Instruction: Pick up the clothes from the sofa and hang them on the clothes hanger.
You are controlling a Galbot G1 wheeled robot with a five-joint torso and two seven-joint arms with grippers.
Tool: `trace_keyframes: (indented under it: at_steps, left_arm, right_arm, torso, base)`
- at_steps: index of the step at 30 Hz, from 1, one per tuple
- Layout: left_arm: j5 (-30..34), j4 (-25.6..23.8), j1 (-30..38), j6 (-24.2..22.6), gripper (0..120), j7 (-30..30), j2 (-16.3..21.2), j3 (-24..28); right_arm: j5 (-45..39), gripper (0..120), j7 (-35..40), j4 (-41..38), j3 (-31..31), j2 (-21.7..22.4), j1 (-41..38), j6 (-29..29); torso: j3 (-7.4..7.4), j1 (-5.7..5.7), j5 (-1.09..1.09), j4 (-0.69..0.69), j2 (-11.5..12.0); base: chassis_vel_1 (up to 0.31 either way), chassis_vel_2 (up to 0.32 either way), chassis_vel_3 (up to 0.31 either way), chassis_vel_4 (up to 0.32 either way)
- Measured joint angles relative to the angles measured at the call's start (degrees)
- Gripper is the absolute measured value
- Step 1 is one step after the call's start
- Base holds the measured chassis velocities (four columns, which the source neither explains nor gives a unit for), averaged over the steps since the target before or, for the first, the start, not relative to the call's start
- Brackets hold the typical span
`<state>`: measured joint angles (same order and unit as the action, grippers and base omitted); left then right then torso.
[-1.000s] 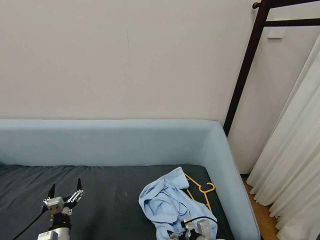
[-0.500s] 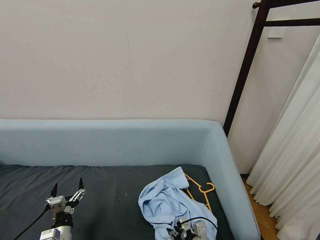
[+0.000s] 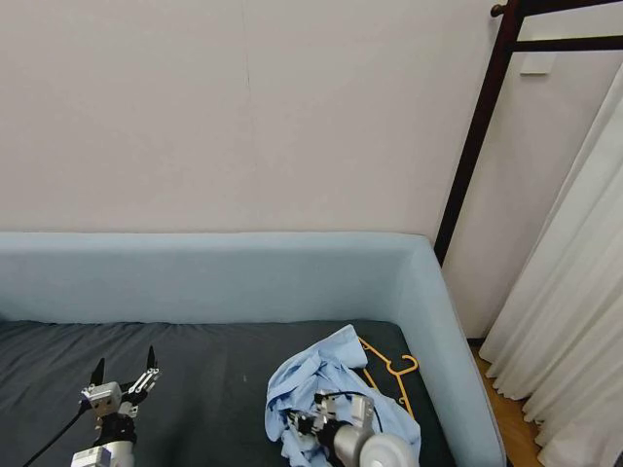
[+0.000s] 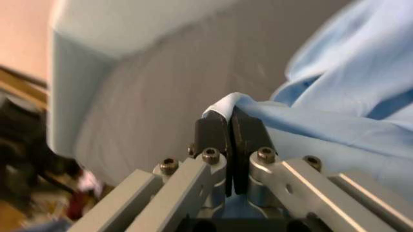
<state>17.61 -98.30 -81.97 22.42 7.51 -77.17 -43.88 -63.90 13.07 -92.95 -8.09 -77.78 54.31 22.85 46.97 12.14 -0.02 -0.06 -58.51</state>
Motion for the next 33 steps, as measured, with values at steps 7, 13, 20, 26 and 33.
trace_keyframes:
  at_steps: [7, 13, 20, 26, 33]
  left_arm:
    - [0.11, -0.86, -1.16, -0.01, 100, 0.21, -0.17, -1.60]
    - [-0.04, -1.53, -1.99, 0.34, 100, 0.22, -0.91, -1.63]
    - [-0.79, -1.63, -2.12, 0.75, 100, 0.24, -1.55, -0.91]
    - [-1.42, -1.76, -1.94, 0.71, 100, 0.22, -1.73, -0.48]
    - [-1.98, -1.73, -1.96, 0.56, 100, 0.27, -1.72, -0.85]
  right_arm:
    - [-1.73, 0, 3.25, 2.48, -1.00, -8.59, -4.16, -10.01]
    - [4.42, 0, 9.29, 5.07, -3.46, -9.79, -2.89, -9.34]
    - [8.25, 19, 17.00, 4.32, -5.09, -7.29, 0.42, -4.01]
    - [7.98, 41, 13.93, -3.95, -5.89, 0.58, 2.25, 2.25]
    - [9.21, 67, 4.83, -0.89, 2.29, 6.59, -6.17, 4.60]
  torso:
    - [-0.01, 0.00, 0.00, 0.01, 0.00]
    - [-0.01, 0.00, 0.00, -0.01, 0.00]
    - [-0.01, 0.00, 0.02, -0.01, 0.00]
    - [-0.01, -0.01, 0.04, -0.01, 0.00]
    - [-0.01, -0.01, 0.02, -0.01, 0.00]
  base:
    - [0.000, 0.000, 0.000, 0.000]
    - [0.000, 0.000, 0.000, 0.000]
    - [0.000, 0.000, 0.000, 0.000]
    - [0.000, 0.000, 0.000, 0.000]
    - [0.000, 0.000, 0.000, 0.000]
